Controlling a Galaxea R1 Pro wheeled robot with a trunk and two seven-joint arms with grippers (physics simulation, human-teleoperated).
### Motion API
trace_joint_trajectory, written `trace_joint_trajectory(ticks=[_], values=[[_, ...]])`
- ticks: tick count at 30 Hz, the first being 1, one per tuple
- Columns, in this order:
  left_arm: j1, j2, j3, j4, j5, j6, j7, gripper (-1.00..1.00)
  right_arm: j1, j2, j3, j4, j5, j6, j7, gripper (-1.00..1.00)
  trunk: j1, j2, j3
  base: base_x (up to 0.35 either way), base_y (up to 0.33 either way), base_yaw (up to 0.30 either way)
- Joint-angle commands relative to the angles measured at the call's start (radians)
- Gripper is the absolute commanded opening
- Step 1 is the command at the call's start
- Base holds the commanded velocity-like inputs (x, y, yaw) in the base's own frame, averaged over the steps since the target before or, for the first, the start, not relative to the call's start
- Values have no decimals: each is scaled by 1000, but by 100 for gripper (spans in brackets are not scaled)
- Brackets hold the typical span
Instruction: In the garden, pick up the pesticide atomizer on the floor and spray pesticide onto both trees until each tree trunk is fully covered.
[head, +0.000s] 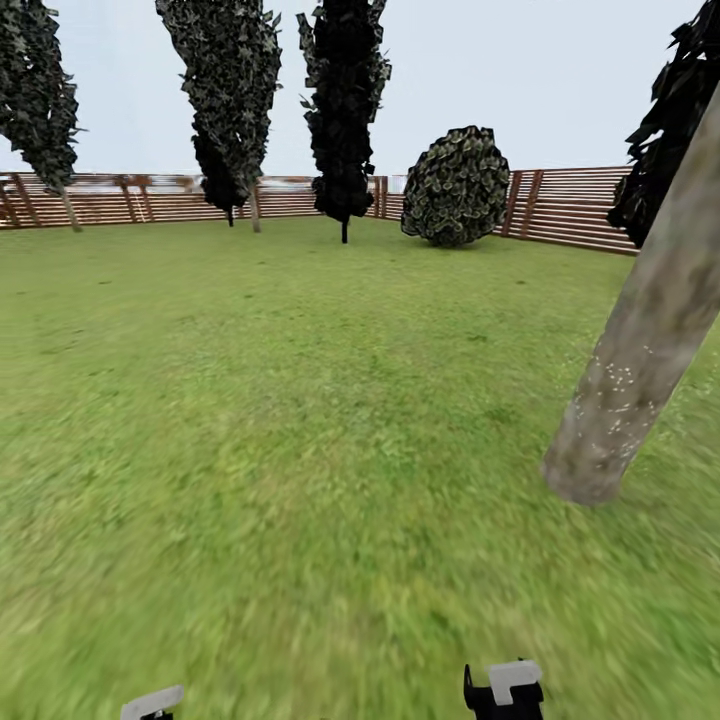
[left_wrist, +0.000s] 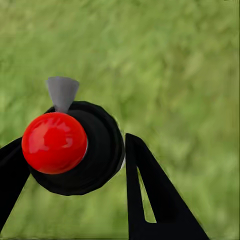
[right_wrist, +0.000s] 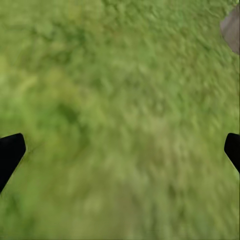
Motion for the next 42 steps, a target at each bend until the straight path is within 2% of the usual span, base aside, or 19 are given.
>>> trace_joint_trajectory(ticks=[1,17,29,42], values=[[-1,0,0,1,2,-2,2,-100,0,0,-7,1,11,-2,-5,100,0,0,-1,0,0,283],[-1,-4,-3,2,-2,4,13,-100,0,1,-7,2,11,-2,-6,100,0,0,-8,0,11,282],[-1,-1,-1,2,-1,2,15,-100,0,1,-7,2,12,-2,-5,100,0,0,-15,25,293,282],[-1,0,-1,2,-1,4,15,-100,0,0,-7,1,11,-2,-5,100,0,0,-23,131,309,282]])
